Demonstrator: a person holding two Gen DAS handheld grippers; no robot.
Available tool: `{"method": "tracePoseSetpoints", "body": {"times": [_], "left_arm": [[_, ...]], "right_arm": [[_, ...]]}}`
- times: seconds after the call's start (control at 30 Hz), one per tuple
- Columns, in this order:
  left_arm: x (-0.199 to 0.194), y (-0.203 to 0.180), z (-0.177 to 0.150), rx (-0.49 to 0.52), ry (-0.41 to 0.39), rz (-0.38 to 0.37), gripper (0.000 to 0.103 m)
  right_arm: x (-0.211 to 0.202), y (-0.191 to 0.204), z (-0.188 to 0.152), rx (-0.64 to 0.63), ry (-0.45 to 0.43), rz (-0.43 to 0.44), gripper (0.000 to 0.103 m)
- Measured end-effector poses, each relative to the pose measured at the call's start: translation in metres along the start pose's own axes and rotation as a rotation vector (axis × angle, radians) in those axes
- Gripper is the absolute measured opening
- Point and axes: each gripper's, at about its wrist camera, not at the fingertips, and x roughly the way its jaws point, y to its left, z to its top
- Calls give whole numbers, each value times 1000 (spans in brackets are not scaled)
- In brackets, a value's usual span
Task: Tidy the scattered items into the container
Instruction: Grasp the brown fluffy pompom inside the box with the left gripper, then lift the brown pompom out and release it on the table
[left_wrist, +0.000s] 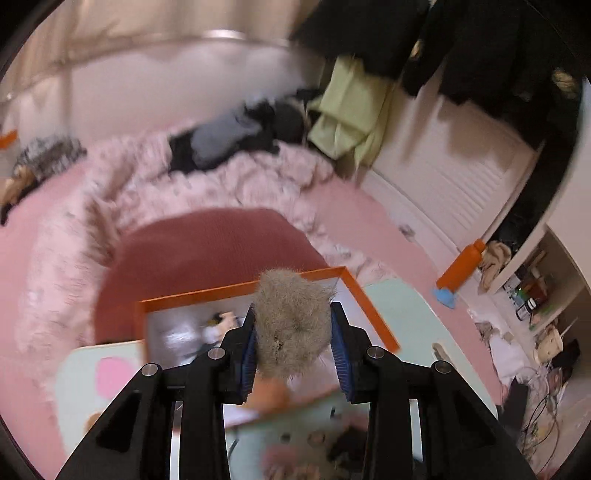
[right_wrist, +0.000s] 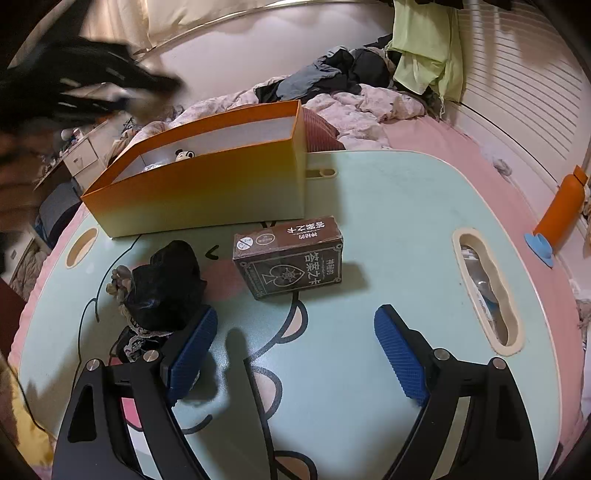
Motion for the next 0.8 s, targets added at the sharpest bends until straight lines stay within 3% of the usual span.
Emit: {"method": "tracePoseSetpoints", "body": {"times": [0.07, 0.17, 0.3, 0.43, 0.5, 0.57, 0.73, 0.8], "left_arm": [[-15, 7, -21, 3, 5, 49, 34], [-16, 16, -72, 3, 83, 134, 34], [4, 26, -136, -123, 191, 76, 34], [11, 14, -169, -128, 172, 133, 37], [8, 10, -175, -123, 129, 155, 48], [7, 6, -179, -86, 116, 158, 84], [-10, 18, -189, -160, 89, 133, 97], [-11, 21, -191, -186, 91, 162, 101]], "right_arm": [[0, 0, 0, -1, 0, 0, 87], [-1, -1, -1, -1, 0, -1, 87], [0, -1, -1, -1, 1, -2, 87], [1, 1, 0, -7, 6, -13, 87], [0, 2, 0, -13, 9, -22, 87], [1, 2, 1, -15, 10, -26, 87], [-1, -2, 1, 11, -3, -13, 87], [-12, -9, 1, 48, -56, 3, 87]]}}
